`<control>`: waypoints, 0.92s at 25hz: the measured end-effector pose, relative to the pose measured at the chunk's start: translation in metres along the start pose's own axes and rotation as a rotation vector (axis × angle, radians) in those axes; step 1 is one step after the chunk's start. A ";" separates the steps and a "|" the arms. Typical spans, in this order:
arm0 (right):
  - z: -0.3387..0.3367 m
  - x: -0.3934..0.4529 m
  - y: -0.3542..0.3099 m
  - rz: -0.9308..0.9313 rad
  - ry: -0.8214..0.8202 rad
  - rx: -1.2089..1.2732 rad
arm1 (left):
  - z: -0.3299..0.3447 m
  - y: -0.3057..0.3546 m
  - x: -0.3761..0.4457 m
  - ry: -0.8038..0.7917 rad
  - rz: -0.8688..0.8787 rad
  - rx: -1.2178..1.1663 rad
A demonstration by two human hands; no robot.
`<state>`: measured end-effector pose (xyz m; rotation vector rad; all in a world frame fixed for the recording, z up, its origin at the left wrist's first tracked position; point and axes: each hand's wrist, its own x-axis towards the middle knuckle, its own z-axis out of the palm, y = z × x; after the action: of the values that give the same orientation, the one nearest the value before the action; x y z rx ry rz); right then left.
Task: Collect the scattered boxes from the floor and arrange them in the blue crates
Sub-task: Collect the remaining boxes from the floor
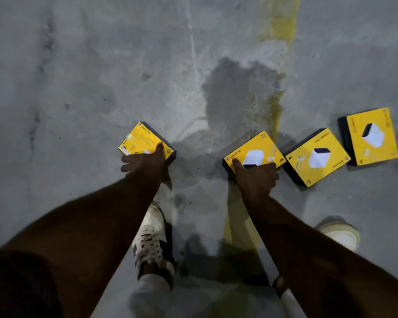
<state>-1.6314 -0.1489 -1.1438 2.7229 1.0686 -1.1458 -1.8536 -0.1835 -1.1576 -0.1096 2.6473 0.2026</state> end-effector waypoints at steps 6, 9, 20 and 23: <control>0.045 0.020 -0.029 0.206 0.134 0.035 | 0.022 0.015 0.022 0.008 -0.071 -0.110; 0.042 0.022 -0.033 0.271 0.153 0.064 | 0.021 0.013 0.009 -0.014 0.023 -0.076; -0.059 -0.006 -0.012 -0.051 -0.392 0.585 | -0.028 0.042 -0.123 -1.039 0.031 -0.404; -0.085 -0.019 -0.005 -0.113 -0.700 0.647 | -0.031 0.054 -0.175 -1.321 0.073 -0.383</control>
<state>-1.5905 -0.1349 -1.0684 2.2272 0.8355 -2.5584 -1.7196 -0.1279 -1.0418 0.0099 1.2798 0.5663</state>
